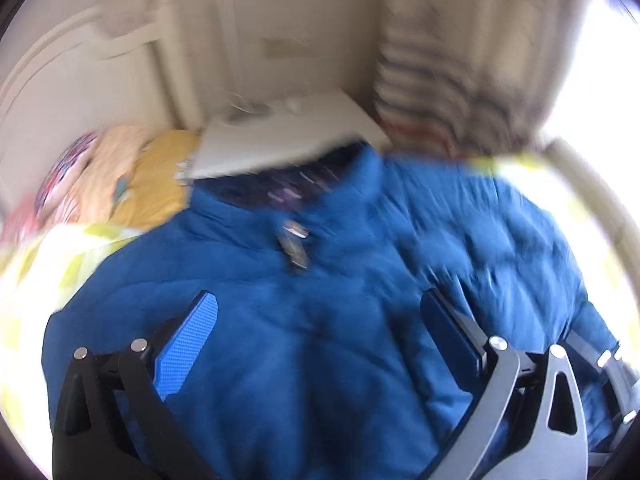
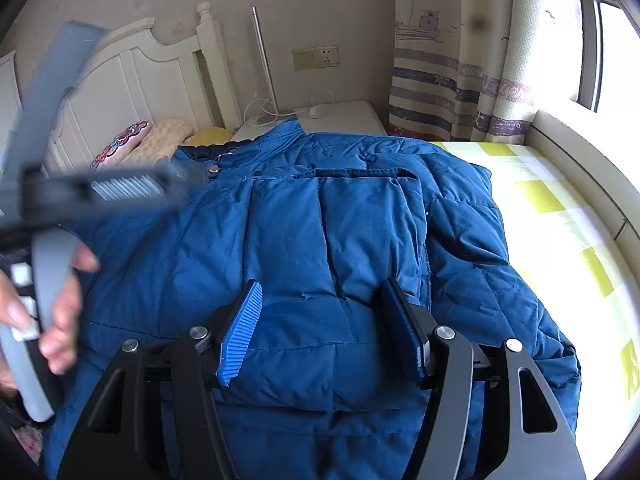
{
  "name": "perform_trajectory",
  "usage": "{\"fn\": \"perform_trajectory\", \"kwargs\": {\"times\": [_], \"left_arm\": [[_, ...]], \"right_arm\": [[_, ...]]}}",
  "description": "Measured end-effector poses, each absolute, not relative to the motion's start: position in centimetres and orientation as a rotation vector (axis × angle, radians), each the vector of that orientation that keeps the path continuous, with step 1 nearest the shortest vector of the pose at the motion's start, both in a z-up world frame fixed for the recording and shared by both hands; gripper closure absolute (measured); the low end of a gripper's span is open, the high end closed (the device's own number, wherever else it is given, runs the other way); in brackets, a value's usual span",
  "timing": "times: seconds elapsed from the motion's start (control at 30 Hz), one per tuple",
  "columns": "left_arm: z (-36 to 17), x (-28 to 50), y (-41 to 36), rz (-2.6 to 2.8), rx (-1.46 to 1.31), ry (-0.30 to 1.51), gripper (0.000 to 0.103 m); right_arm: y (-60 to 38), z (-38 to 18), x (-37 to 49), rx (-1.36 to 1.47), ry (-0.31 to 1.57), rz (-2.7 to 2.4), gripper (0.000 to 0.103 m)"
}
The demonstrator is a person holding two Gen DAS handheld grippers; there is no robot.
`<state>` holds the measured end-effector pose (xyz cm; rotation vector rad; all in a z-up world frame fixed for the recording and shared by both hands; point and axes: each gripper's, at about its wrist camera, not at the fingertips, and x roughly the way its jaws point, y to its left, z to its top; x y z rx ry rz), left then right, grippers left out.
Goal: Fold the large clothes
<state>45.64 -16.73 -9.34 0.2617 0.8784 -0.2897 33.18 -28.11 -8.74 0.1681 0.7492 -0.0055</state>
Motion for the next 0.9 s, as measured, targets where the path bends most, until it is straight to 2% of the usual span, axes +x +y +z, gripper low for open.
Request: {"fn": "perform_trajectory", "kwargs": {"times": [0.07,0.17,0.37,0.5,0.77,0.9], "left_arm": [[-11.0,46.1,-17.2,-0.288,0.303,0.891,0.002],[-10.0,46.2,-15.1,-0.337,0.203,0.930,0.002],[-6.8,46.8,-5.1,-0.173,0.069,0.846,0.002],[-9.9,49.2,1.3,-0.095,-0.018,1.004,0.002],[-8.3,44.3,1.9,-0.137,0.006,0.862,0.002],[-9.7,40.3,0.5,-0.136,0.115,0.880,0.002]], "right_arm": [[-28.2,-8.7,33.1,0.170,0.746,-0.003,0.042],[-28.2,-8.7,33.1,0.170,0.748,-0.001,0.040],[-28.3,-8.7,33.1,0.182,0.748,0.012,0.038],[-28.2,-8.7,33.1,0.180,0.749,0.012,0.038],[-28.0,-8.7,33.2,0.176,0.752,0.013,0.036],[-28.1,-8.7,33.2,0.176,0.754,0.015,0.035]]}}
